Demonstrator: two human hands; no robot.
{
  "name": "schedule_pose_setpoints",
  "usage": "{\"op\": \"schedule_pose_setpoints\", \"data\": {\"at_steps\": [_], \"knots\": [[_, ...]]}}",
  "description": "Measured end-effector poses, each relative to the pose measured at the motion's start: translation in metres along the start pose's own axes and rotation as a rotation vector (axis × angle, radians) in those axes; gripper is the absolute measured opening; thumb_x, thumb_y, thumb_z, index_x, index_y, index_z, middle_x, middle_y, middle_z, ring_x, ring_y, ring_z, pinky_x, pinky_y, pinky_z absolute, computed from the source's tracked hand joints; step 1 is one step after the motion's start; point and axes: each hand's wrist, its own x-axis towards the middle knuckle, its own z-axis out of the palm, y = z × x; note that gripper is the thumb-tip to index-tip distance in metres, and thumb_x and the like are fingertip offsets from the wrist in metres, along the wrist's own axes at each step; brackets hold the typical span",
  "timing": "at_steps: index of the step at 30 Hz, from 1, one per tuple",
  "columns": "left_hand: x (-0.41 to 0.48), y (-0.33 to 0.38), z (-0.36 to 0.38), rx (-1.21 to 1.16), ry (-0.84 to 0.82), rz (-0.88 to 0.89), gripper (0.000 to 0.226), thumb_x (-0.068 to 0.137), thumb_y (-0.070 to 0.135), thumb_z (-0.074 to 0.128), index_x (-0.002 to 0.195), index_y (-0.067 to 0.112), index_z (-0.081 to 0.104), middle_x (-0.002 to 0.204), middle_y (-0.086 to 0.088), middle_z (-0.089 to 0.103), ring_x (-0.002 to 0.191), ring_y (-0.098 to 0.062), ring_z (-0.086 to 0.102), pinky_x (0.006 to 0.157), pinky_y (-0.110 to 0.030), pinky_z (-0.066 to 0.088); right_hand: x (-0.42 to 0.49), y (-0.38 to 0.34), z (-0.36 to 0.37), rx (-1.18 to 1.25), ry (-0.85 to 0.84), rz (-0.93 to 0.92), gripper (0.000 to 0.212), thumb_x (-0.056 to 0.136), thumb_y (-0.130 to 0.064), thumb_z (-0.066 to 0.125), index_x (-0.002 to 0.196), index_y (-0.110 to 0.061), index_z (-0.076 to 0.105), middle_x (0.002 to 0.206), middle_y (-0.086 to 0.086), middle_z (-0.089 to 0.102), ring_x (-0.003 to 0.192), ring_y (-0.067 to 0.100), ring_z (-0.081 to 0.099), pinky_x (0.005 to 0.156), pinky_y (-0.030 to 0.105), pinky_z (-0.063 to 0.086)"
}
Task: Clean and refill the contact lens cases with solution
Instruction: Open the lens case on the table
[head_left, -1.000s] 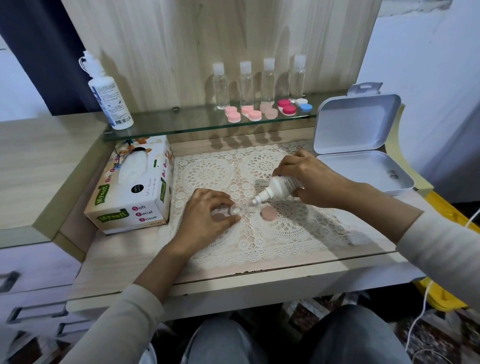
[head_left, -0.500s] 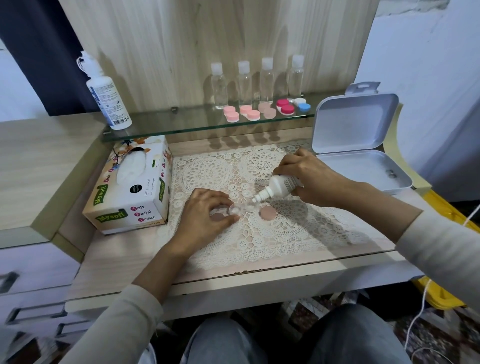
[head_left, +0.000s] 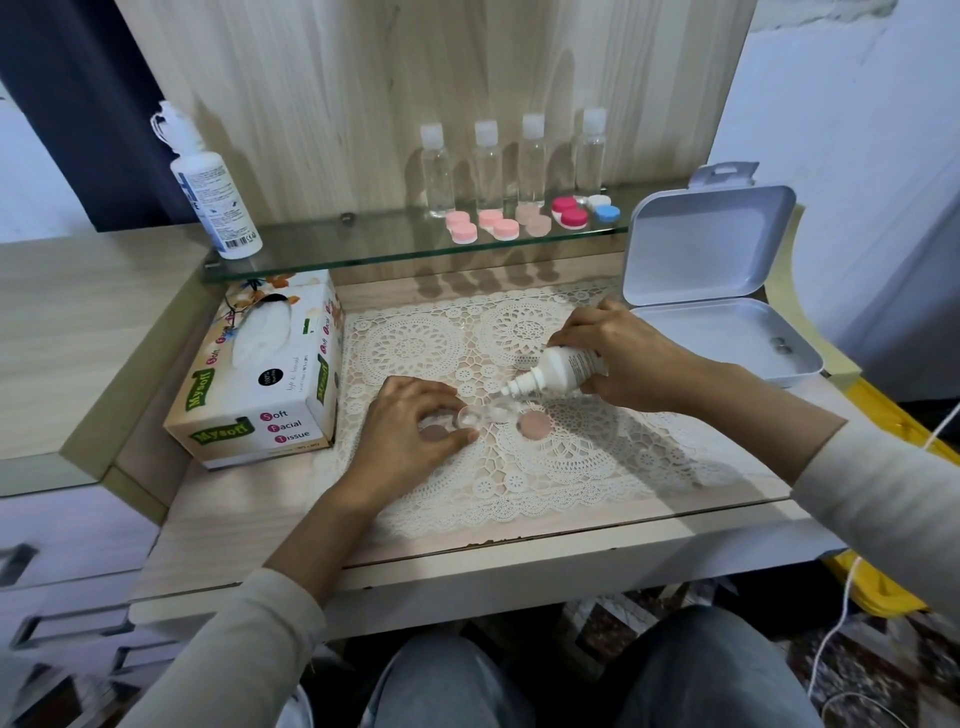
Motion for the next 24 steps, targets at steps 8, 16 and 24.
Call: {"op": "schedule_pose_setpoints", "data": {"at_steps": [8,16,24], "knots": [[0.000,0.001,-0.001,0.006,-0.017,-0.014,0.031,0.069,0.037,0.077,0.096,0.023,0.070,0.108,0.010,0.062,0.107,-0.009,0.040,0.094,-0.037,0.039,-0.003,-0.003,0.003,0.190,0.003,0.060,0.055,0.072,-0.006,0.073,0.124,-0.009,0.056,0.115,0.008,0.057,0.104,0.024,0.050,0.087,0.030,0.038],[0.002,0.001,-0.009,-0.026,-0.082,-0.052,0.035,0.068,0.037,0.077,0.100,0.025,0.068,0.115,0.008,0.059,0.111,-0.007,0.041,0.096,-0.030,0.040,-0.004,-0.009,0.002,0.458,0.084,0.206,0.052,0.070,-0.014,0.078,0.117,-0.009,0.057,0.104,0.000,0.059,0.086,0.014,0.051,0.072,0.023,0.037],[-0.001,0.007,-0.022,-0.053,-0.099,-0.062,0.038,0.081,0.032,0.067,0.118,0.028,0.058,0.125,0.008,0.052,0.115,-0.001,0.040,0.093,-0.015,0.029,-0.008,-0.016,0.016,0.819,0.198,0.345,0.045,0.071,-0.005,0.076,0.103,-0.015,0.047,0.106,0.003,0.057,0.097,0.022,0.059,0.087,0.036,0.049]]}}
